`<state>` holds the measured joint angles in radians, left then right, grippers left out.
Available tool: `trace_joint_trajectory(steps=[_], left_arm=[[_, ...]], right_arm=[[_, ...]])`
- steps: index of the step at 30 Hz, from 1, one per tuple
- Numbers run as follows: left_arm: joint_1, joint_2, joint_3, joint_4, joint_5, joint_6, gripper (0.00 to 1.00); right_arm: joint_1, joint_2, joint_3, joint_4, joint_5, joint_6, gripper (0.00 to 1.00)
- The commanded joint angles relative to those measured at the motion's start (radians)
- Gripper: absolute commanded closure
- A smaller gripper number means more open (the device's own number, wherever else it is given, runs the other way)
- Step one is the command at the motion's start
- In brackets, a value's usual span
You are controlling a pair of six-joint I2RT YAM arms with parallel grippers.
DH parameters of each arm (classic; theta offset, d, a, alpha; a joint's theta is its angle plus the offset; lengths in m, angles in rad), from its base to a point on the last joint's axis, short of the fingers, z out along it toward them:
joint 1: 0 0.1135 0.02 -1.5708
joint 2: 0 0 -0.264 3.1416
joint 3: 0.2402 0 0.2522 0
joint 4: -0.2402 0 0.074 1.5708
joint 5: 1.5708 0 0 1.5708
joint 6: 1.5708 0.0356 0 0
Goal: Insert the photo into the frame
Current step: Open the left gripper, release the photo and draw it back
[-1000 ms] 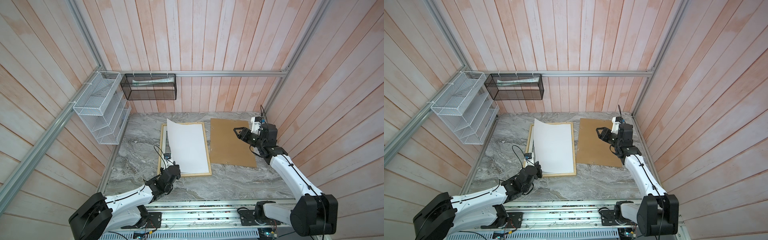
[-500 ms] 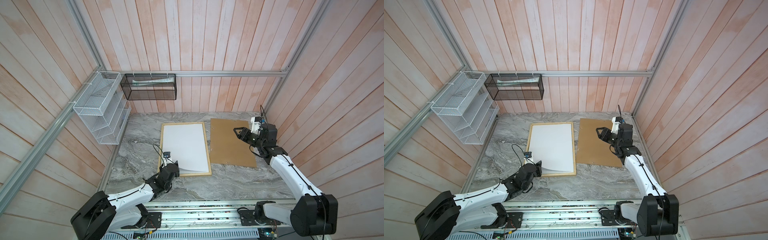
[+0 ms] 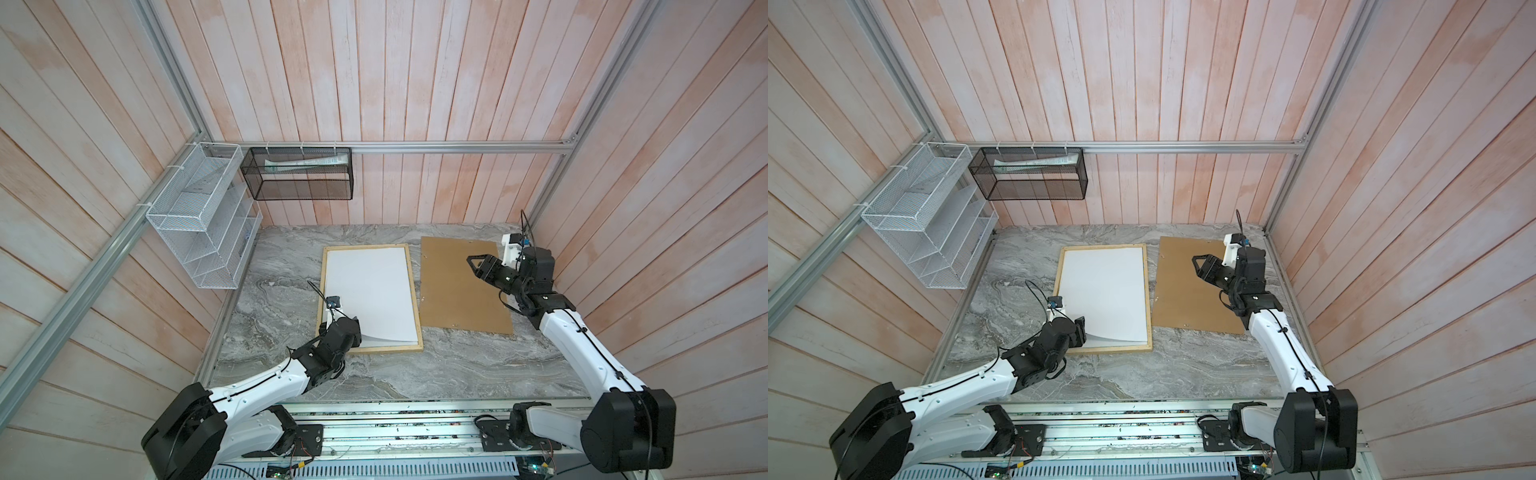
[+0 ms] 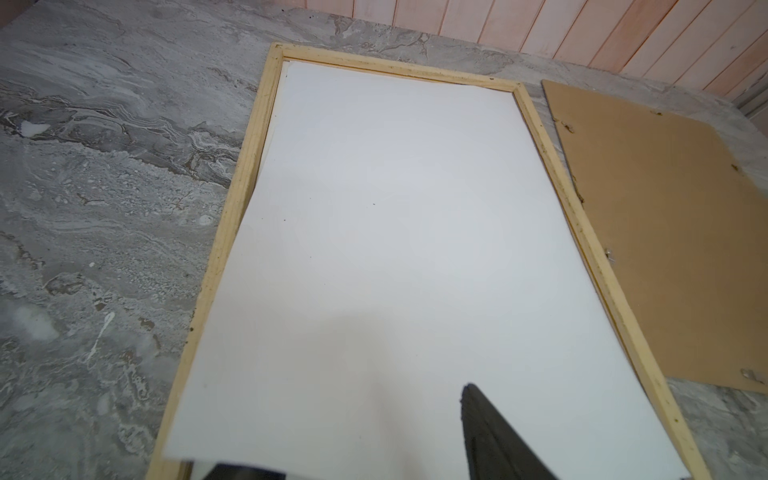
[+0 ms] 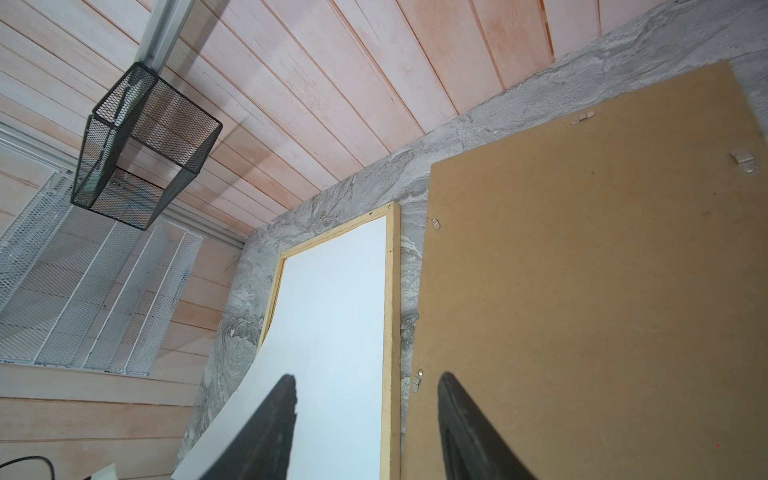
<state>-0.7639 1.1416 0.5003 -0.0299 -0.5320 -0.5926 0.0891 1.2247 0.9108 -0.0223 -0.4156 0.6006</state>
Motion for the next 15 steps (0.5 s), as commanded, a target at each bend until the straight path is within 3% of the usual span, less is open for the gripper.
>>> trace_joint_trajectory(steps=[1, 15], left_arm=[[0.006, -0.037, 0.046, -0.122, -0.011, -0.031, 0.33], [0.007, -0.153, 0.131, -0.255, -0.041, 0.0, 0.31]], right_arm=[[0.004, -0.019, -0.002, 0.001, 0.018, -0.012, 0.44], [0.004, -0.012, 0.008, 0.004, 0.014, -0.013, 0.44]])
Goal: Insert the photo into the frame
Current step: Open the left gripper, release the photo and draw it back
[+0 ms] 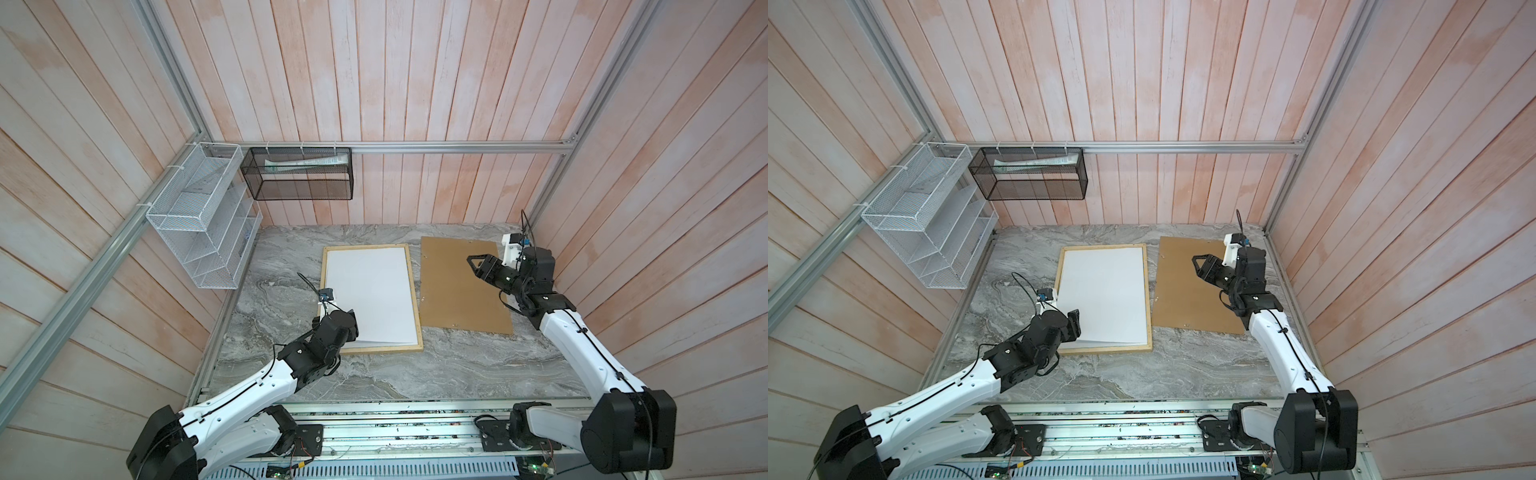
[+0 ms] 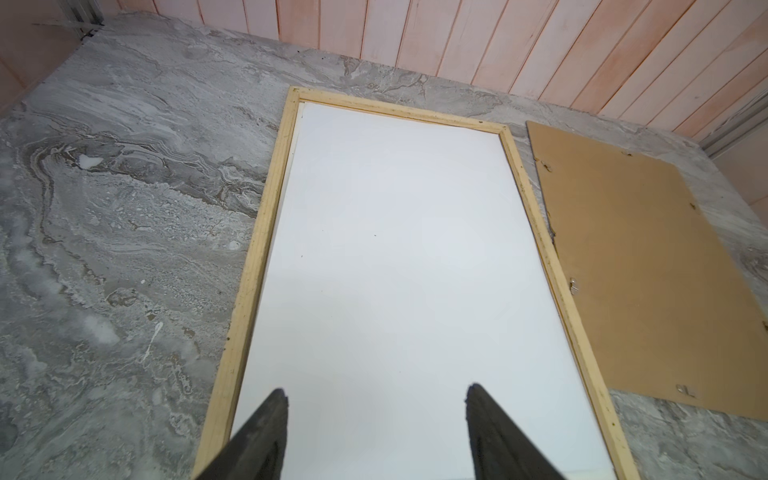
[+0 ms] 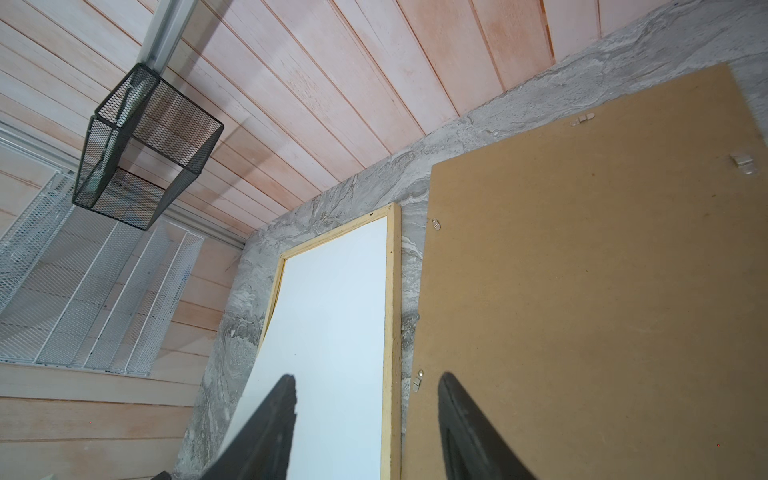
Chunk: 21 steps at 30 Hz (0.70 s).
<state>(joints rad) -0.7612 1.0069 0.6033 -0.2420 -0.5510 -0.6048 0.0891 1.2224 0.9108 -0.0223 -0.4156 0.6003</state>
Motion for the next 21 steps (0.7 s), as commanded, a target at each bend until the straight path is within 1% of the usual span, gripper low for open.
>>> trace_joint_trajectory(steps=[1, 7, 12, 17, 19, 21], left_arm=[[0.005, -0.02, 0.031, -0.045, -0.023, 0.014, 0.31], [0.023, 0.001, 0.03, -0.043, -0.013, 0.007, 0.3], [0.096, 0.065, 0.046, -0.069, 0.065, -0.029, 0.3], [0.182, 0.169, 0.083, -0.111, 0.143, -0.053, 0.3], [0.209, 0.209, 0.094, -0.114, 0.182, -0.055, 0.3], [0.218, 0.244, 0.102, -0.108, 0.209, -0.053, 0.31]], right_arm=[[0.004, -0.009, 0.008, 0.002, 0.014, -0.013, 0.44], [0.004, -0.002, 0.014, 0.005, 0.011, -0.014, 0.44], [0.004, 0.002, 0.015, 0.004, 0.01, -0.019, 0.44], [0.004, 0.014, 0.016, -0.004, 0.015, -0.036, 0.44], [0.005, 0.028, 0.013, -0.016, 0.042, -0.061, 0.43], [0.004, 0.056, 0.014, -0.056, 0.12, -0.097, 0.43]])
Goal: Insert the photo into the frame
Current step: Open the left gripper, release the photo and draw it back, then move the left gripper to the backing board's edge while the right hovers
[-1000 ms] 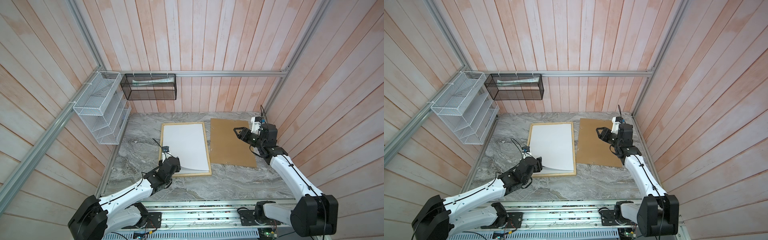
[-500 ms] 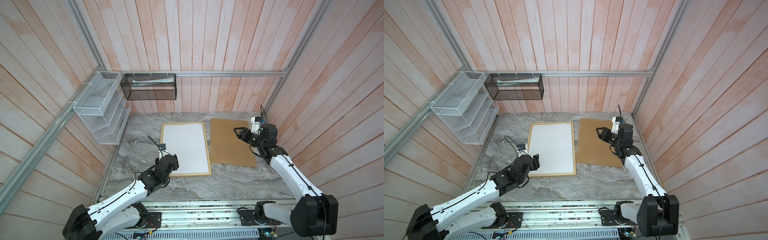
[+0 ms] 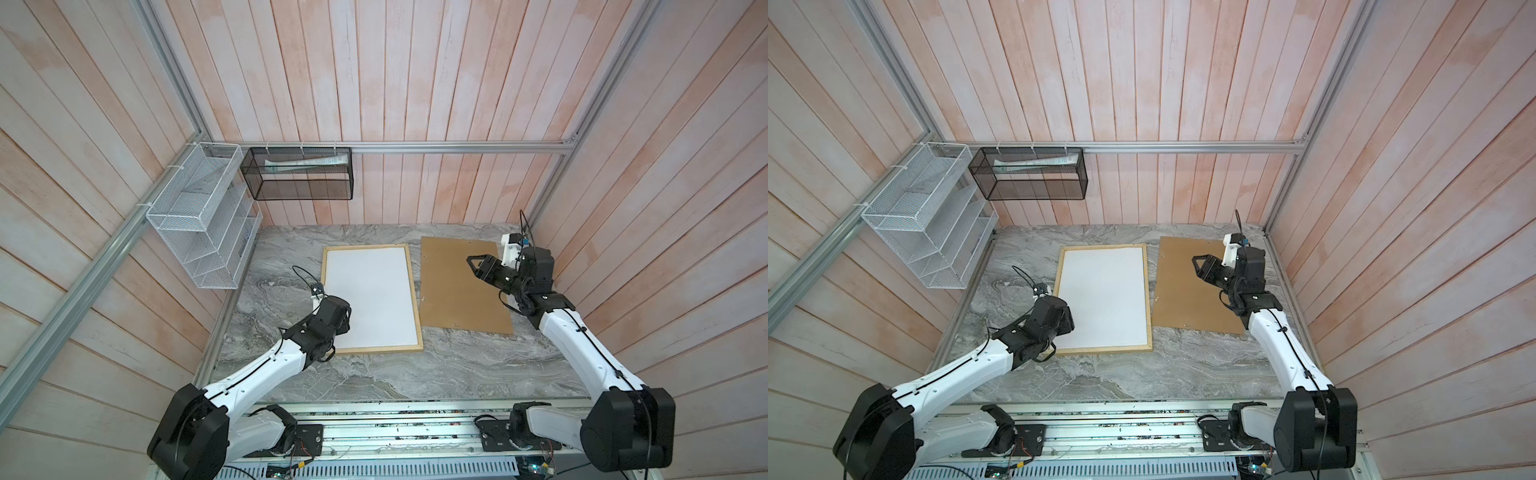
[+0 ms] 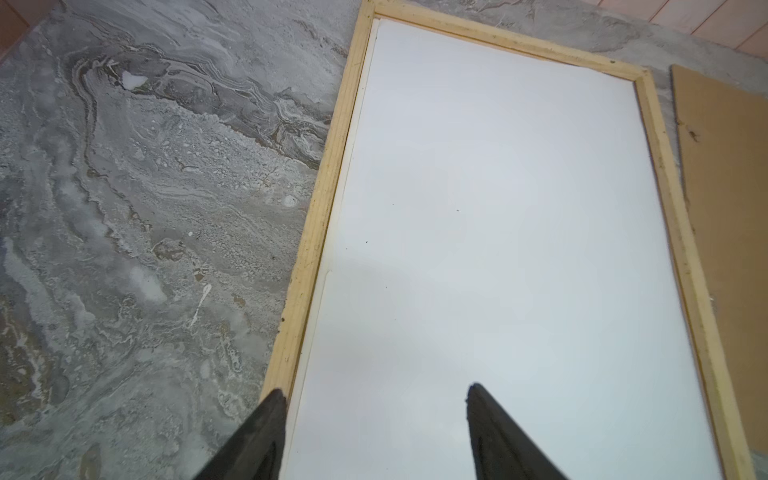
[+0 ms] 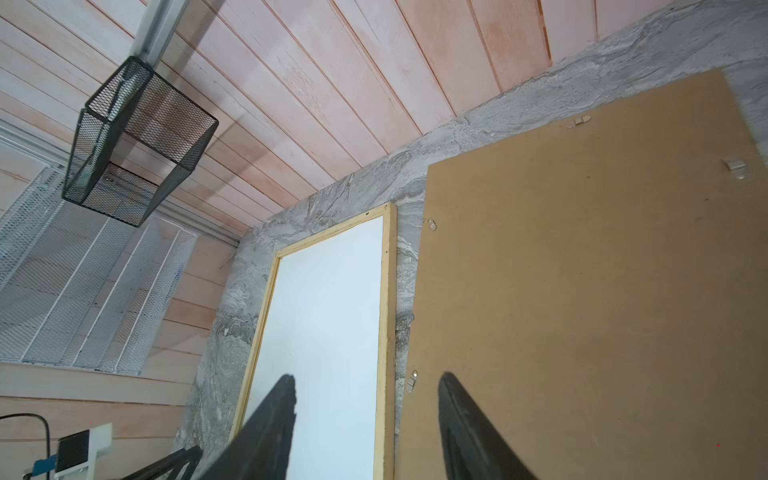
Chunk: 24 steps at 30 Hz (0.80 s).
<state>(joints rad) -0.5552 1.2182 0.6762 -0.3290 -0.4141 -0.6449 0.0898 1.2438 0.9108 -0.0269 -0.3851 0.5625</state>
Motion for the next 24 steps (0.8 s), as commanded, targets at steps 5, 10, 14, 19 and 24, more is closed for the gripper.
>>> trace_joint_trajectory(steps=[5, 10, 14, 19, 24], left_arm=[[0.012, 0.072, 0.015, 0.042, 0.148, -0.013, 0.31], [0.009, 0.117, -0.002, 0.161, 0.265, -0.045, 0.32], [-0.004, 0.195, 0.039, 0.204, 0.296, -0.07, 0.32], [-0.072, 0.349, 0.196, 0.19, 0.302, -0.047, 0.33], [-0.123, 0.516, 0.385, 0.172, 0.353, 0.003, 0.35]], right_arm=[[-0.031, 0.088, -0.001, -0.112, 0.211, -0.127, 0.42], [-0.074, 0.128, -0.008, -0.144, 0.183, -0.169, 0.41], [-0.074, 0.175, -0.009, -0.15, 0.11, -0.194, 0.41], [-0.094, 0.234, -0.007, -0.159, 0.107, -0.194, 0.41], [-0.103, 0.255, -0.021, -0.15, 0.079, -0.201, 0.41]])
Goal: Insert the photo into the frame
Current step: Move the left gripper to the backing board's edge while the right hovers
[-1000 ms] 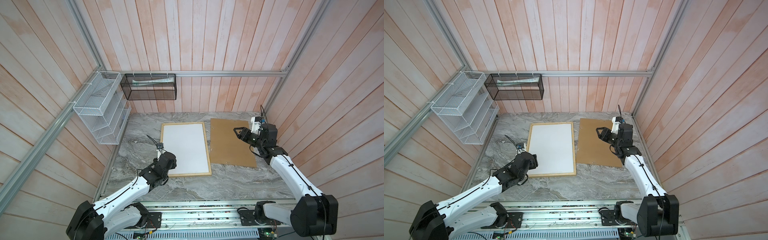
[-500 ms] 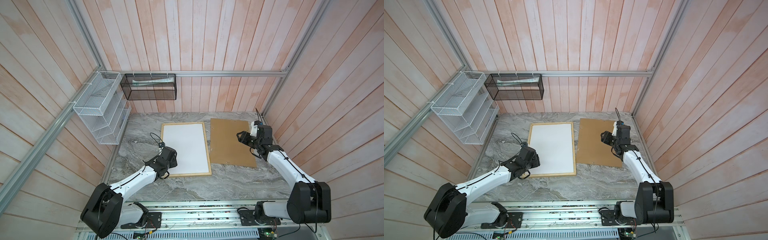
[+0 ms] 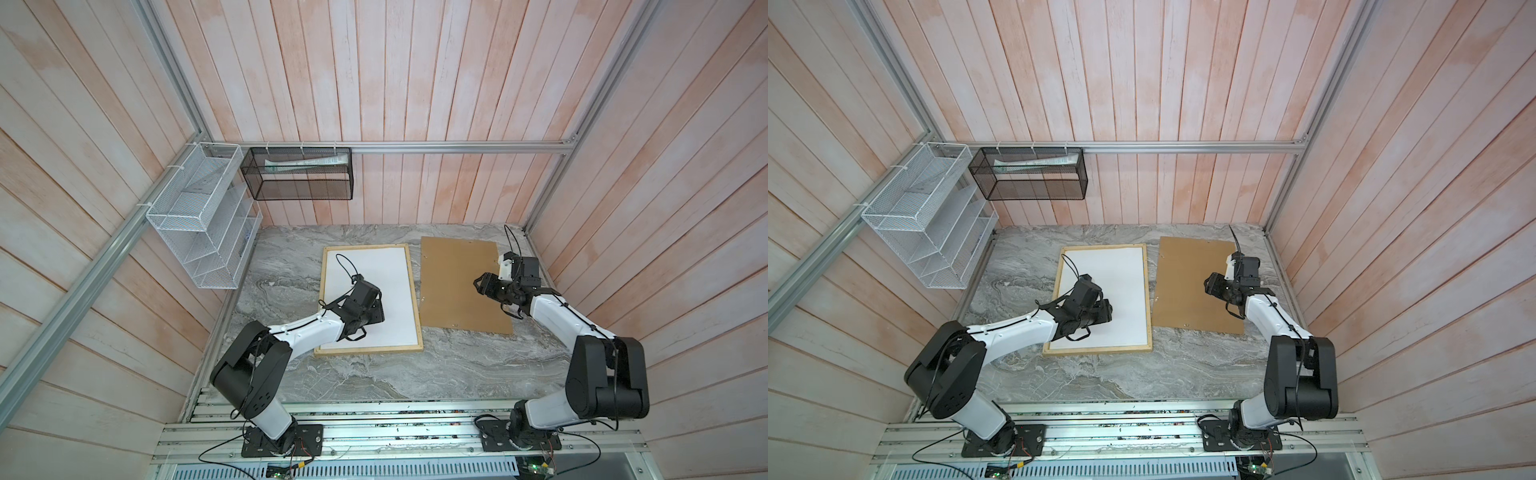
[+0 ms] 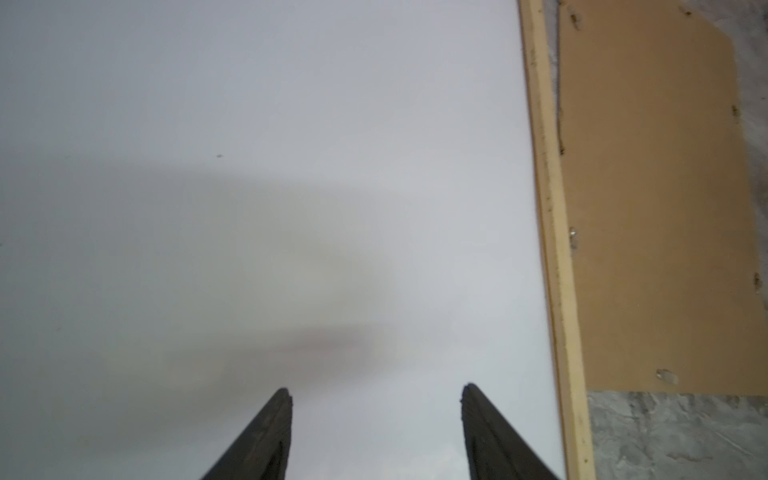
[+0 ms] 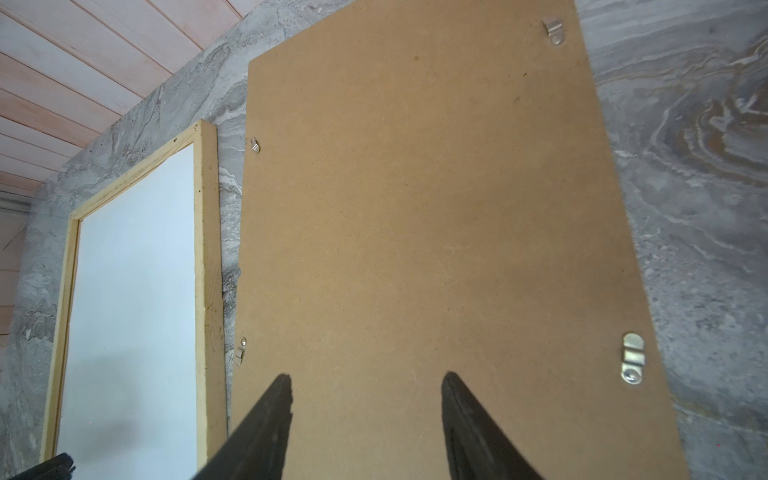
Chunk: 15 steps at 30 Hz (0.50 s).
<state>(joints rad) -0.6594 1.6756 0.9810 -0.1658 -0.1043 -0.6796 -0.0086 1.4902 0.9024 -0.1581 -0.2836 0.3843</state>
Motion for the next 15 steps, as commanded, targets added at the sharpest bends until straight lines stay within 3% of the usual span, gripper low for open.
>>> trace_joint_trajectory(steps=[1, 8, 15], left_arm=[[-0.028, 0.097, 0.124, -0.007, 0.05, 0.046, 0.35], [-0.072, 0.309, 0.361, -0.058, 0.092, 0.096, 0.4], [-0.104, 0.419, 0.479, -0.08, 0.07, 0.116, 0.45]], right_arm=[[-0.008, 0.01, -0.011, -0.024, -0.019, -0.026, 0.41], [-0.016, 0.001, -0.035, -0.023, -0.03, -0.031, 0.42], [-0.016, -0.005, -0.04, -0.02, -0.04, -0.03, 0.42]])
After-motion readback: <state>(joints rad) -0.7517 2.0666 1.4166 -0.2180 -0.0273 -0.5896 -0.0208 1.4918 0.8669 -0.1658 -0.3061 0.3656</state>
